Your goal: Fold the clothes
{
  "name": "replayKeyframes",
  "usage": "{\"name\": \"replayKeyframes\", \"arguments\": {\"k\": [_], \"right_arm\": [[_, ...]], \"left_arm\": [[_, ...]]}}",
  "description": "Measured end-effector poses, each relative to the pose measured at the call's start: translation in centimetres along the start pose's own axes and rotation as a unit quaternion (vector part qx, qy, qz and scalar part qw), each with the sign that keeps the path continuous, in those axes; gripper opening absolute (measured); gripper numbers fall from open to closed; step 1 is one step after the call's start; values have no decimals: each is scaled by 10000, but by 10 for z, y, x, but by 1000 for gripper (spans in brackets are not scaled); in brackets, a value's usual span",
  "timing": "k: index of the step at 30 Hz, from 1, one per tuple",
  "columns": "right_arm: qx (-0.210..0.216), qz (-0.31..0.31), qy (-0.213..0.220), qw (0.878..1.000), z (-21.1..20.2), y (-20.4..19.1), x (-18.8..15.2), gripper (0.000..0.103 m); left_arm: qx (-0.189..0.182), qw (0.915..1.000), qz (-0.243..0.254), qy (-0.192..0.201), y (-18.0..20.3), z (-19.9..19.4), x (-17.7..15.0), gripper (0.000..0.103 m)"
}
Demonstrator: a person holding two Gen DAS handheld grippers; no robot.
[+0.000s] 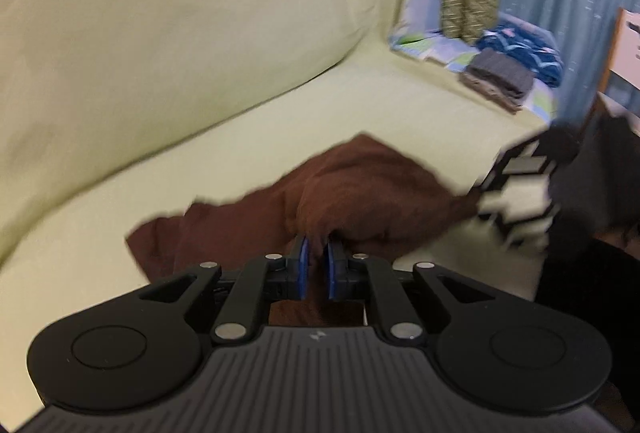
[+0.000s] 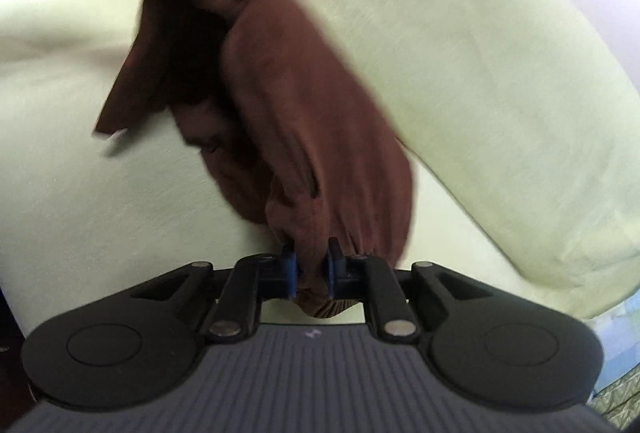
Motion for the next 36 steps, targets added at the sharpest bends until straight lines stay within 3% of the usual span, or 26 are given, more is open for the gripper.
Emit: {"name": "replayKeyframes", "arguments": {"k": [1,3,6,9,13,20,21,22,23,24,30,36], "right_arm": [[-14,-17,6,10000,-9,3,5,10],[-60,-44,24,10000,-21,10,15,10],[-118,-32,65,9999,-33,18,27,10],[-138,21,140,9998,-35,23,37,10],[-60,283,266,9992,-40,28,51,9],[-16,416,472,9980,-53,39,69,9],[-7,439,478,9979,-54,41,70,9],[-3,474,493,9977,-55,43,71,9],[-14,483,503,9976,-56,45,72,9],[-13,508,504,9974,-57,47,72,8],[94,861,551,9947,-67,65,73,8],[691,991,792,9895,-93,51,92,7]], "left_arm": [[51,9999,-90,-2,3,3,-9,46],[228,9995,-221,6,13,6,-25,59],[353,9983,-451,47,29,6,-46,59],[584,9966,-575,-4,51,9,-58,69],[897,9934,-678,-234,75,21,-65,69],[1412,9801,-1354,-336,74,44,-59,69],[1458,9783,-1433,-323,71,46,-56,67],[1416,9783,-1487,-264,68,48,-54,54],[1360,9790,-1498,-241,65,48,-51,39],[1310,9803,-1460,-245,60,49,-46,11],[1594,9852,-637,-1,32,19,-15,10],[2291,9730,211,174,-8,-57,14,10]]}}
Point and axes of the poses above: each gripper's, at about its wrist camera, not at the fingertips, and z roughly the way its jaws point, y to its right, x to its top, the point moved 3 cm from there along z, roughly the way its jaws point, and after that the axes turned 14 degrees about z, right-handed, at the moved point
